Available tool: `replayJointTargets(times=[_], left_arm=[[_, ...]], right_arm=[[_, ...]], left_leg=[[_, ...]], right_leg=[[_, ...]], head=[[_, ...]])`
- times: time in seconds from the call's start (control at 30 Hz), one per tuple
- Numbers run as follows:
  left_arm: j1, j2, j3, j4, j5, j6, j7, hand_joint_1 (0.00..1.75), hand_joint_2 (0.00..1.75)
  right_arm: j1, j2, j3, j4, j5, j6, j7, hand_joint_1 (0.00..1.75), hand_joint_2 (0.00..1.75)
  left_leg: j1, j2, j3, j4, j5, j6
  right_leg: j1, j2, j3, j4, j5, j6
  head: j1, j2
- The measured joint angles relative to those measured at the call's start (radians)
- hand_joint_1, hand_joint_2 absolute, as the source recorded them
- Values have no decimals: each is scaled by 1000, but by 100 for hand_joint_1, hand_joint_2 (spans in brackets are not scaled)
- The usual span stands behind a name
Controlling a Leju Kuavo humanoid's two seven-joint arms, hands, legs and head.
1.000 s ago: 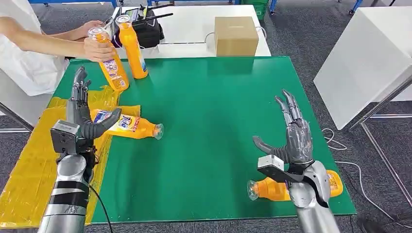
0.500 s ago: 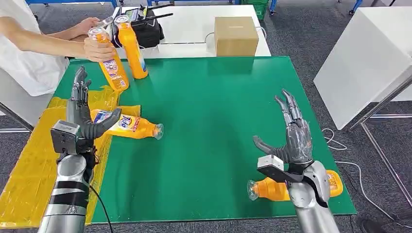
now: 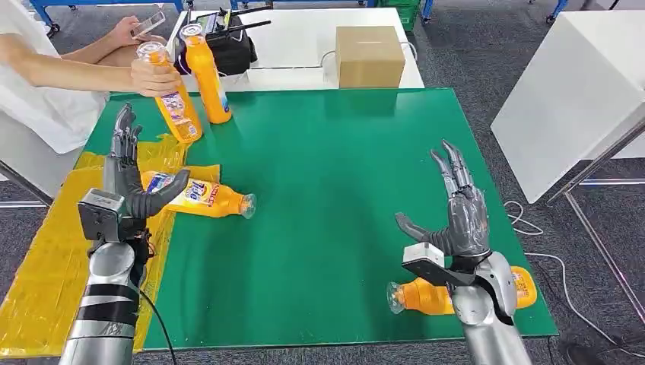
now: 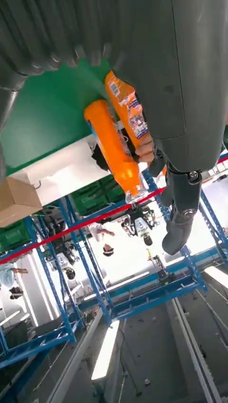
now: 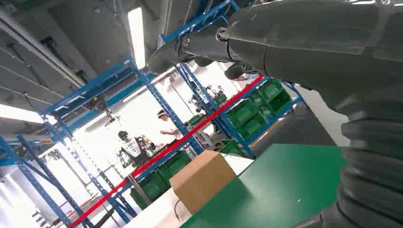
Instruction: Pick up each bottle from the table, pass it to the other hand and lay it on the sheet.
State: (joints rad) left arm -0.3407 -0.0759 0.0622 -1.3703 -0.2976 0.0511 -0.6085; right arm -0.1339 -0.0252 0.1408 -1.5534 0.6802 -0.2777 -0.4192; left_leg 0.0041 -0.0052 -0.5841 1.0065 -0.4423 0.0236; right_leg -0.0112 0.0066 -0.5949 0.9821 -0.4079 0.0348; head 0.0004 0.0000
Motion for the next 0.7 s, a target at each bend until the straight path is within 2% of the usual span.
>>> replayJointTargets(times=[0.27, 0.3, 0.33, 0.37, 0.4, 0.53, 0.7], left_arm=[[1, -3, 0, 0, 0, -21, 23, 0, 175], [2, -15, -4, 17, -5, -61, 73, 0, 175], [5, -30, -13, 53, -14, -71, 94, 0, 175], [11, -39, -21, 89, -15, -61, 84, 0, 175], [25, -50, -36, 142, -15, -40, 60, 0, 175], [41, -69, -74, 223, 10, -26, 56, 0, 175], [39, -72, -96, 244, 21, -30, 76, 0, 175]], right_arm=[[9, -2, -1, -2, -2, -17, 20, 0, 175], [57, -12, -17, -30, -20, -65, 58, 0, 175], [121, -19, -50, -68, -55, -105, 58, 0, 175], [165, -19, -82, -89, -82, -112, 35, 0, 175], [222, -19, -139, -110, -109, -100, -5, 0, 175], [296, -7, -264, -156, -92, -49, -40, 0, 175], [303, 13, -312, -167, -88, -42, -37, 0, 175]], left_leg=[[0, 0, 2, 0, 0, 0], [-1, -3, 5, 1, -1, 0], [-1, -12, 6, 0, -4, 2], [-1, -18, 6, 0, -4, 2], [-1, -18, 4, 0, -4, 2], [-2, -3, 4, 0, -7, 2], [-2, -3, 5, 0, -7, 2]], right_leg=[[0, 0, -2, -1, 0, 0], [0, -2, -10, -3, -2, 0], [0, -10, 3, -3, -8, 4], [0, -15, 10, -3, -9, 3], [0, -17, 10, -2, -9, 2], [-2, -3, 6, -2, -7, 3], [-2, -2, 6, -3, -7, 3]], head=[[0, 0], [-2, 0], [0, 0], [-1, 0], [0, 0], [0, 0], [-1, 0]])
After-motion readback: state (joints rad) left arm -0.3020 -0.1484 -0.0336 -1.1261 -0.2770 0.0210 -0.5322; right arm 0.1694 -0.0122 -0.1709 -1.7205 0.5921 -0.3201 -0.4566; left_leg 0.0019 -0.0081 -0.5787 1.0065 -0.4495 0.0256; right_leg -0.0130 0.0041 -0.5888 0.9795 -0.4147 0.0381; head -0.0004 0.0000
